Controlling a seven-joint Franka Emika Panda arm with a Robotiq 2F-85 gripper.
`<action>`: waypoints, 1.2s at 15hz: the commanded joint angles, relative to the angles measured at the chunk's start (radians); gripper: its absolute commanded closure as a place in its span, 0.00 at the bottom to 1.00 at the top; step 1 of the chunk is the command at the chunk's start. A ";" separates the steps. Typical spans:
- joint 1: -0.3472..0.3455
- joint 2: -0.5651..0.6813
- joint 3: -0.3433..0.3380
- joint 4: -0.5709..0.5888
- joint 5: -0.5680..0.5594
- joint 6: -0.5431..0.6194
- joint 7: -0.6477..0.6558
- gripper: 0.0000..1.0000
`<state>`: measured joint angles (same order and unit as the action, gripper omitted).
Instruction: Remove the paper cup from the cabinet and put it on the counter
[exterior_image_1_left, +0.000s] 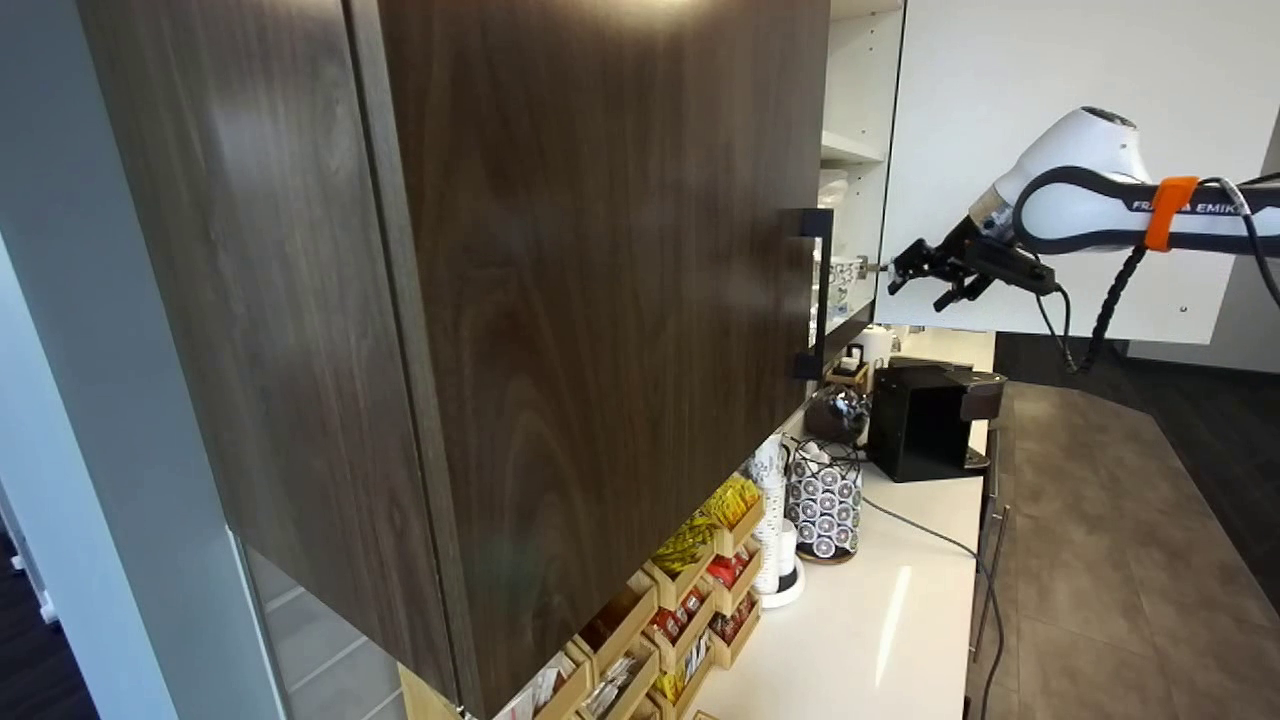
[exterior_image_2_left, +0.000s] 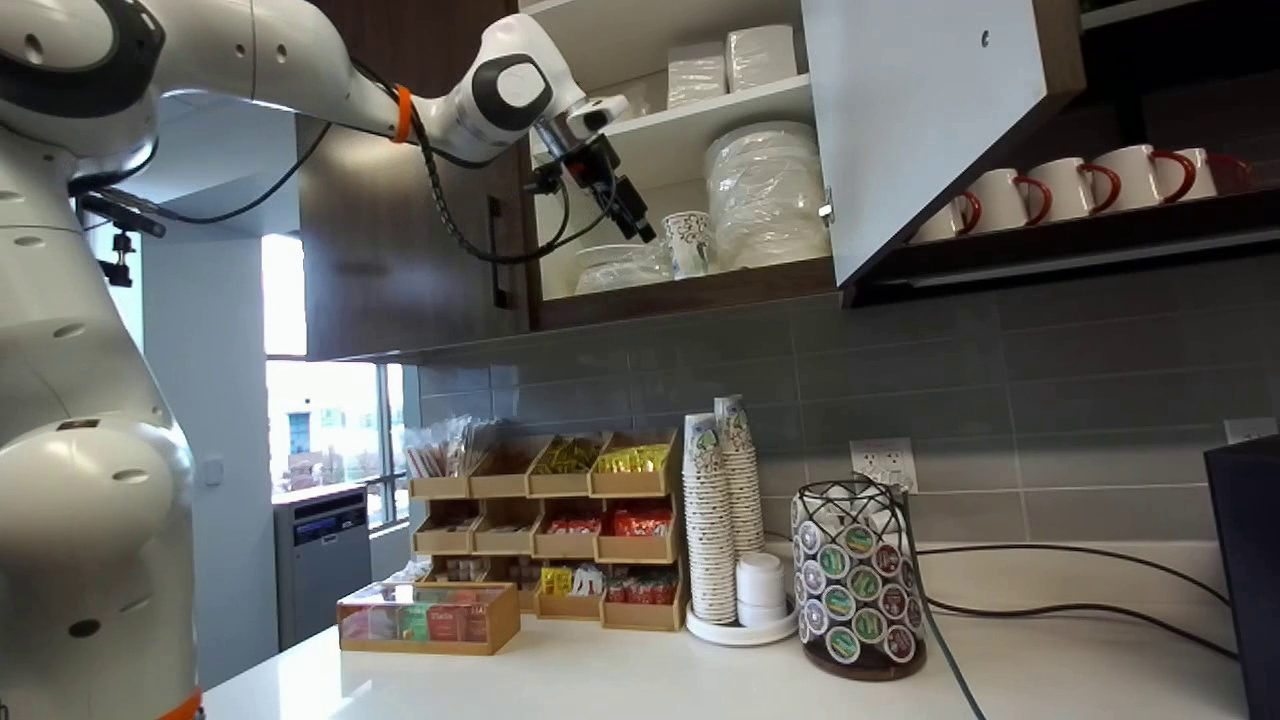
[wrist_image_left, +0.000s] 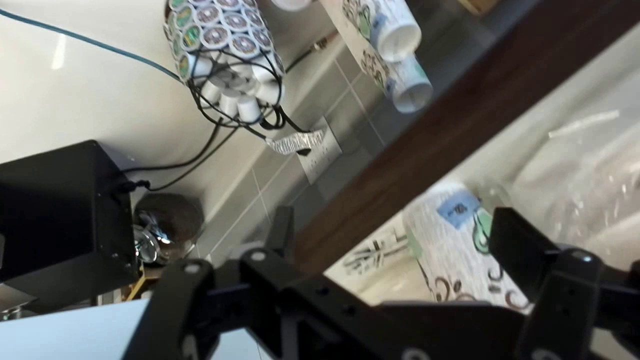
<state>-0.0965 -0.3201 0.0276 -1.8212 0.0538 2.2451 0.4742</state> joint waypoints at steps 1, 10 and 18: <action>-0.010 0.098 0.002 0.122 0.012 0.085 0.071 0.00; 0.016 0.272 -0.009 0.324 -0.002 0.170 0.099 0.00; 0.025 0.318 -0.025 0.372 -0.006 0.079 0.100 0.51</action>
<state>-0.0889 -0.0215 0.0226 -1.4868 0.0539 2.3886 0.5555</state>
